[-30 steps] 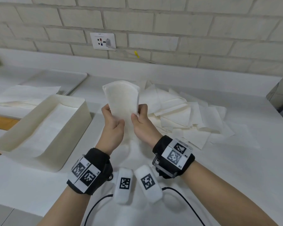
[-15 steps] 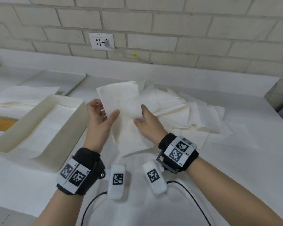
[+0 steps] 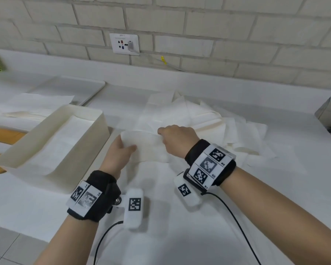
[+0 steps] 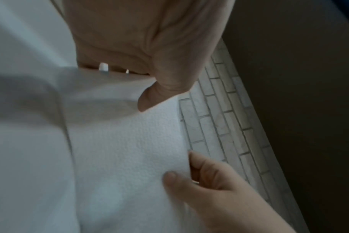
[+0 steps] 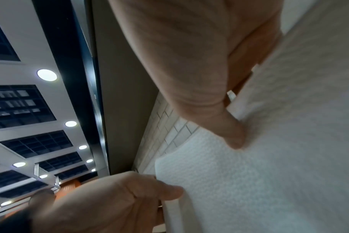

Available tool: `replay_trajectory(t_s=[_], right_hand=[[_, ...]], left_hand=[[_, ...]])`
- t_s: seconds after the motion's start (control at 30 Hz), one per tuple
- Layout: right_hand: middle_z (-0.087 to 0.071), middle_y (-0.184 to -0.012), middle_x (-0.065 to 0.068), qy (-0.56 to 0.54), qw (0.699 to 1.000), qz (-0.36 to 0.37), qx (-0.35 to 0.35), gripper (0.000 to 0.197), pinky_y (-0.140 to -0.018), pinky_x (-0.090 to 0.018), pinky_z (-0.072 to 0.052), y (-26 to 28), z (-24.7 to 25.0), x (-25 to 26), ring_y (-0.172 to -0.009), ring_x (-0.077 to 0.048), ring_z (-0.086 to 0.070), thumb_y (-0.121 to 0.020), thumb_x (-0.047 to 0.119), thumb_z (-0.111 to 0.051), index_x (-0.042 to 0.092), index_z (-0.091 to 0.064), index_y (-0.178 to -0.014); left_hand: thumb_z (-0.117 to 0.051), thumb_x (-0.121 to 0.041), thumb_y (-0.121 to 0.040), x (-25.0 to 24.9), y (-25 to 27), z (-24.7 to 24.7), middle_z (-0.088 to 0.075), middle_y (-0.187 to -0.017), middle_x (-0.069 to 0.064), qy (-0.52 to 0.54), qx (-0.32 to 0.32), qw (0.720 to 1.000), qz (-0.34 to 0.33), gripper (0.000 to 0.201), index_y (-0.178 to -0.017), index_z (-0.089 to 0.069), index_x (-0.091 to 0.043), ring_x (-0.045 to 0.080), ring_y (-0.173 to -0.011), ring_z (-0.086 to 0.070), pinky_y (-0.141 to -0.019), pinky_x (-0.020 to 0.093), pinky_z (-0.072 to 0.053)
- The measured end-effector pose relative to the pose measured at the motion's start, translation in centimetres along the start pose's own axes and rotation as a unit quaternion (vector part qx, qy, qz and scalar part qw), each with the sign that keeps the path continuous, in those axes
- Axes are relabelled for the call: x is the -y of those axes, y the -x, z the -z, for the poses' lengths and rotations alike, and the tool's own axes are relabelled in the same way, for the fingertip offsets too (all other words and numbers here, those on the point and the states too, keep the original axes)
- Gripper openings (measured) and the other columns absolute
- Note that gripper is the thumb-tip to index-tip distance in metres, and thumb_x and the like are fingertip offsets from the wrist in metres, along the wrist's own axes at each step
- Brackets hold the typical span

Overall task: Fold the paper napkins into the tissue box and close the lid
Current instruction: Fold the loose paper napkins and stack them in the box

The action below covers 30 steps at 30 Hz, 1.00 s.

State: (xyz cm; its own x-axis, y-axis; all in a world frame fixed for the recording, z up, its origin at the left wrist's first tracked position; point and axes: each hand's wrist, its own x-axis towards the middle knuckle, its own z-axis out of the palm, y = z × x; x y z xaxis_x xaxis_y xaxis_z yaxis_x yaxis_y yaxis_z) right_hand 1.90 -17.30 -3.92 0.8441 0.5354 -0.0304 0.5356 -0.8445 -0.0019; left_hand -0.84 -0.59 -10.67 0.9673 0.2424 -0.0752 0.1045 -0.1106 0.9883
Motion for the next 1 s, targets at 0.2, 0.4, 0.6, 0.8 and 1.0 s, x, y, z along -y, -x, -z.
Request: replay_trajectory(t_s=[0.2, 0.4, 0.6, 0.8, 1.0], right_hand=[[-0.057, -0.107, -0.005, 0.047, 0.997, 0.008, -0.059, 0.036, -0.052, -0.026, -0.019, 0.1, 1.1, 0.1, -0.082, -0.025, -0.054, -0.087, -0.003, -0.037, 0.010, -0.049, -0.118], [-0.044, -0.089, -0.003, 0.059, 0.998, 0.020, 0.002, 0.030, -0.049, -0.026, -0.016, 0.3, 0.0, 0.9, -0.081, -0.027, -0.055, -0.086, -0.005, -0.038, 0.007, -0.047, -0.112], [-0.043, -0.084, -0.001, 0.066, 0.997, 0.006, -0.044, 0.028, -0.048, -0.026, -0.013, 0.6, 1.5, 0.8, -0.071, -0.023, -0.040, -0.084, -0.005, -0.038, 0.008, -0.046, -0.108], [-0.048, -0.089, -0.003, 0.052, 0.998, 0.022, 0.000, 0.029, -0.048, -0.025, -0.014, 0.5, 0.0, 1.2, -0.080, -0.026, -0.053, -0.084, -0.006, -0.038, 0.008, -0.045, -0.109], [-0.052, -0.091, -0.002, 0.035, 0.999, 0.016, -0.012, 0.028, -0.051, -0.026, -0.020, 0.5, 0.2, 1.3, -0.073, -0.025, -0.047, -0.087, -0.002, -0.038, 0.008, -0.042, -0.112]], left_hand=[[-0.049, 0.008, -0.091, 0.4, -0.4, 0.5, -0.060, -0.112, 0.013, 0.035, -0.027, 0.999, 0.001, 0.033, -0.123, -0.050, 0.003, 0.022, -0.102, -0.057, -0.078, 0.022, -0.046], [-0.046, 0.008, -0.090, 1.0, -0.6, 0.0, -0.062, -0.108, 0.011, -0.007, -0.003, 1.000, 0.019, 0.031, -0.120, -0.053, 0.000, 0.026, -0.100, -0.058, -0.074, 0.028, -0.045], [-0.048, 0.007, -0.091, 0.2, -0.3, 0.1, -0.064, -0.111, 0.008, 0.014, 0.000, 1.000, -0.003, 0.031, -0.120, -0.053, -0.001, 0.019, -0.101, -0.061, -0.080, 0.025, -0.046], [-0.044, 0.011, -0.090, 0.5, -0.1, -0.1, -0.063, -0.097, 0.005, -0.010, 0.011, 1.000, 0.014, 0.029, -0.116, -0.054, 0.001, 0.020, -0.090, -0.058, -0.069, 0.023, -0.043], [-0.044, 0.011, -0.089, 0.4, -0.2, -0.1, -0.060, -0.102, 0.008, 0.004, 0.000, 1.000, 0.031, 0.028, -0.112, -0.052, -0.004, 0.024, -0.098, -0.055, -0.075, 0.027, -0.044]])
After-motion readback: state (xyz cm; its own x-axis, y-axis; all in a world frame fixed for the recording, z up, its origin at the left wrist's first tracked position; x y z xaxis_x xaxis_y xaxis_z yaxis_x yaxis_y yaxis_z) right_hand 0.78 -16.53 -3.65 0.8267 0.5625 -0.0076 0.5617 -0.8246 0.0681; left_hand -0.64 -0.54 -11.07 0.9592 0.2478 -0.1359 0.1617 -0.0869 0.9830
